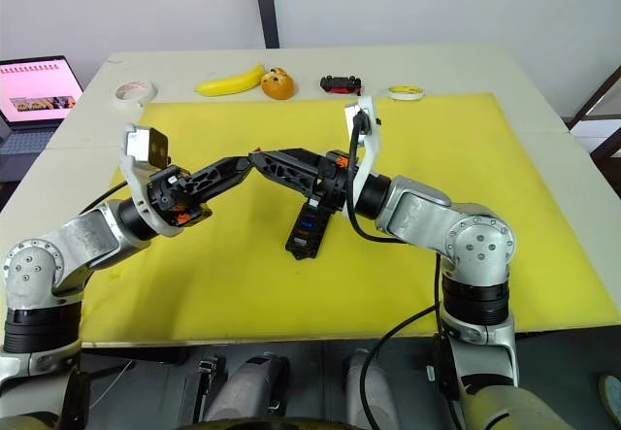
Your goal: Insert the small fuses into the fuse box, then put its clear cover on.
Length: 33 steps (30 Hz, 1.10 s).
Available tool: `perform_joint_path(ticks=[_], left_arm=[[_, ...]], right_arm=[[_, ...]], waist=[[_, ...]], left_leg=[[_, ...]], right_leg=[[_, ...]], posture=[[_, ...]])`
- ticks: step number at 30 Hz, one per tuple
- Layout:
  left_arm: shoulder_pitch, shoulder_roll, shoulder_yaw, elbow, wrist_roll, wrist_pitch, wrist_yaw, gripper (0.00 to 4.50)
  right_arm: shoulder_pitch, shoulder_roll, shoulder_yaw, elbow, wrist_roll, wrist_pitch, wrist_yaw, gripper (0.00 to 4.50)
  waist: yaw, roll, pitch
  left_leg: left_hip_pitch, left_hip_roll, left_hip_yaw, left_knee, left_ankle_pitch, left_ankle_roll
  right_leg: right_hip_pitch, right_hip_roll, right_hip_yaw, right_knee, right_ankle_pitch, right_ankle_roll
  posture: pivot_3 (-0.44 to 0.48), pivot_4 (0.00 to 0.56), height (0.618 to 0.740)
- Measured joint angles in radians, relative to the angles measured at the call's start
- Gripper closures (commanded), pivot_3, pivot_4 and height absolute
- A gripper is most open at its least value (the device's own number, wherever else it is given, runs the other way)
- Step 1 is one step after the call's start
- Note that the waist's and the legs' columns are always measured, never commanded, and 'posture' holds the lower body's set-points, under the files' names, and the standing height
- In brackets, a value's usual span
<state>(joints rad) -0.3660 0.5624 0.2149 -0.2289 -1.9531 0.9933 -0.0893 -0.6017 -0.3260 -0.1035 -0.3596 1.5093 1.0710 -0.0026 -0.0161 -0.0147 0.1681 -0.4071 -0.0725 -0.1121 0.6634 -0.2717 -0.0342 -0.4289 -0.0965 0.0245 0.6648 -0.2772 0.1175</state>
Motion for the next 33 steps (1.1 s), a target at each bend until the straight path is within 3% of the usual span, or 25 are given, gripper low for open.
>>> perform_joint_path(ticks=[7,10,11,25,29,31,32,33], left_arm=[[0.0,-0.016,-0.001,0.0,0.0,-0.005,0.0,4.5],[0.0,-0.019,-0.003,-0.001,0.0,-0.009,0.0,4.5],[0.0,-0.02,-0.004,-0.001,0.0,-0.011,0.0,4.5],[0.0,-0.022,-0.019,-0.001,0.0,-0.02,0.0,4.5],[0.0,-0.024,-0.025,-0.001,0.0,-0.021,0.0,4.5],[0.0,-0.024,-0.029,-0.001,0.0,-0.021,0.0,4.5],[0.0,-0.025,-0.031,-0.002,0.0,-0.022,0.0,4.5],[0.002,-0.025,-0.033,-0.001,0.001,-0.023,0.002,4.5]], right_arm=[[0.008,-0.008,0.016,0.0,0.028,-0.017,-0.025,0.58],[0.009,-0.008,0.021,0.0,0.035,-0.03,-0.032,1.33],[0.009,-0.008,0.021,0.0,0.036,-0.033,-0.033,1.79],[0.009,-0.021,0.042,0.0,0.058,-0.052,-0.053,1.79],[0.009,-0.029,0.042,0.0,0.068,-0.057,-0.059,3.02],[0.009,-0.032,0.042,0.0,0.079,-0.059,-0.061,4.12],[0.01,-0.037,0.043,0.001,0.082,-0.061,-0.062,4.46],[0.009,-0.04,0.042,-0.001,0.091,-0.067,-0.06,4.46]], waist=[[0.0,0.0,0.0],[0.0,0.0,0.0],[0.0,0.0,0.0],[0.001,0.0,0.0],[0.001,0.0,0.0],[0.001,0.0,0.0],[0.001,0.0,0.0],[0.001,0.0,0.0]], left_leg=[[0.0,0.0,0.0,0.0,0.0,0.0],[0.0,0.0,0.0,0.0,0.0,0.0],[0.0,0.0,0.0,0.0,0.0,0.0],[0.0,0.0,0.0,0.0,-0.001,0.002],[0.0,0.0,0.0,0.0,-0.001,0.002],[0.0,0.0,0.0,0.0,-0.001,0.002],[0.0,0.0,0.0,0.0,-0.001,0.002],[0.0,0.0,0.0,0.0,-0.001,0.002]], right_leg=[[0.0,0.0,0.0,0.0,0.0,0.0],[0.0,0.0,0.0,0.0,0.0,0.0],[0.0,0.0,0.0,0.0,0.0,0.0],[0.0,0.0,0.0,0.0,0.0,0.0],[0.0,0.0,0.0,0.0,0.0,0.0],[0.0,0.0,0.0,0.0,0.0,0.0],[0.0,0.0,0.0,-0.001,0.0,0.0],[0.0,0.0,0.0,-0.001,0.0,0.0]], posture=[[0.0,0.15,0.74],[0.0,0.15,0.74],[0.0,0.15,0.74],[0.0,0.15,0.74],[0.0,0.15,0.74],[0.0,0.15,0.74],[0.0,0.15,0.74],[0.0,0.15,0.74]])
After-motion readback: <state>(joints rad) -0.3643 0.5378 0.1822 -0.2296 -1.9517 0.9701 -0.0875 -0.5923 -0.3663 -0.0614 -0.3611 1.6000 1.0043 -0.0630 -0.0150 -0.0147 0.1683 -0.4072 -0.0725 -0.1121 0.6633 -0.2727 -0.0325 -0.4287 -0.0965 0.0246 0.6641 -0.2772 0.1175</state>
